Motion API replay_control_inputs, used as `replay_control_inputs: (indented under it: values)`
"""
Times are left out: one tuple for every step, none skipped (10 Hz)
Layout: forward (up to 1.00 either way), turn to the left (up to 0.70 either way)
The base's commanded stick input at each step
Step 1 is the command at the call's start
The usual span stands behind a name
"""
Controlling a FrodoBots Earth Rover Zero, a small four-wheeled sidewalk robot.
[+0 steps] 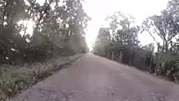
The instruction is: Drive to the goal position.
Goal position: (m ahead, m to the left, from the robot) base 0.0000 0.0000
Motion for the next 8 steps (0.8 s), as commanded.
replay_control_inputs:
  values:
    - [0.10,0.01]
    - [0.10,0.01]
    - [0.10,0.01]
    - [0.10,0.01]
    - [0.10,0.01]
    - [0.10,0.01]
    - [0.10,0.01]
    - [0.10,0.01]
